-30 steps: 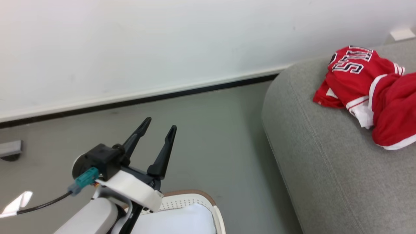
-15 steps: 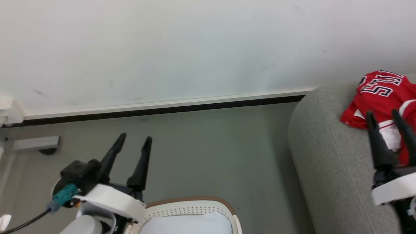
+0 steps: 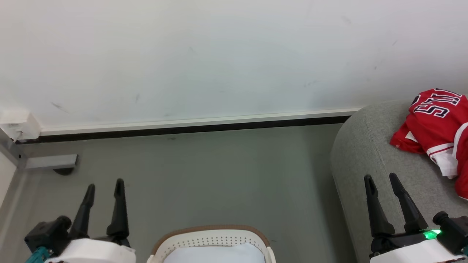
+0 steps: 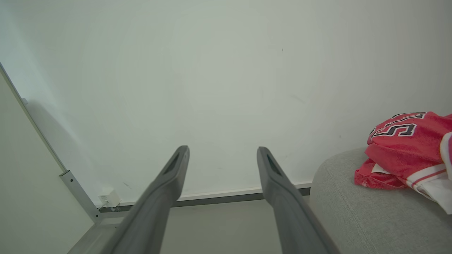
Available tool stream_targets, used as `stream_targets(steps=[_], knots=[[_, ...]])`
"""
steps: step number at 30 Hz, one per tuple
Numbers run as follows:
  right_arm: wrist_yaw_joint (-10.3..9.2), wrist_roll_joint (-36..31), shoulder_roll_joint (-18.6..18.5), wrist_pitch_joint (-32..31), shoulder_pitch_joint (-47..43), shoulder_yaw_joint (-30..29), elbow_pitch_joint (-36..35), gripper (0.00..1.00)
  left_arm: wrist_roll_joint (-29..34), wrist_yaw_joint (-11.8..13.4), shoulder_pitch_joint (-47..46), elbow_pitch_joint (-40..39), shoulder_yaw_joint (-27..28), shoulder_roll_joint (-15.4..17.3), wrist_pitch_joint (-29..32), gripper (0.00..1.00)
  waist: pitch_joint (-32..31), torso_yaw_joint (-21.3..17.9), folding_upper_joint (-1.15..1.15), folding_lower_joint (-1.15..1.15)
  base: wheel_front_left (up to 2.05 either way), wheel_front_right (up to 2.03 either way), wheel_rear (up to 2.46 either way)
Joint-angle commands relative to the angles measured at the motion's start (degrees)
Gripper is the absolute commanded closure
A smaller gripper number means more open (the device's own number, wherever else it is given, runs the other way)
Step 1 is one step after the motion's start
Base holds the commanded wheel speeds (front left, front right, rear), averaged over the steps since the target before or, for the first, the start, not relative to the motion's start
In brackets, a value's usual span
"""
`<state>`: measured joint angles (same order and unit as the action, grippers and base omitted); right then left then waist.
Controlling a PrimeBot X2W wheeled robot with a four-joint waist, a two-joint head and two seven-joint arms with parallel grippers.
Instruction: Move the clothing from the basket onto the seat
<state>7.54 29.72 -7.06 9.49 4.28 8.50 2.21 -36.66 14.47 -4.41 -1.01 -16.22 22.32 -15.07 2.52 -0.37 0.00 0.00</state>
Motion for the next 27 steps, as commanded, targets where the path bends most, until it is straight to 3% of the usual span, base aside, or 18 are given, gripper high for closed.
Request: stream_targets(steps=[1,12,27], knots=[[-0.11,-0.2,-0.2,0.9,-0.6,0.1,1.0,0.0,0.9,-0.9,1.5,0.2,1.4,-1.0,-0.1,0.0,-0.4,-0.2,0.0,0.0,0.0,0.0,0.0],[-0.11,-1.2,0.1,3.8,1.1,3.5,5.6,0.0,7.5,-8.8,6.7,3.4,9.5,-8.9,-0.1,0.0,-2.3,-0.5,0.0,0.0,0.0,0.0,0.0],[-0.11,-1.4,0.7,4.8,0.9,3.6,7.4,0.0,12.4,-13.6,7.0,6.2,13.5,-13.1,-0.1,0.0,-3.1,-0.6,0.0,0.0,0.0,0.0,0.0]])
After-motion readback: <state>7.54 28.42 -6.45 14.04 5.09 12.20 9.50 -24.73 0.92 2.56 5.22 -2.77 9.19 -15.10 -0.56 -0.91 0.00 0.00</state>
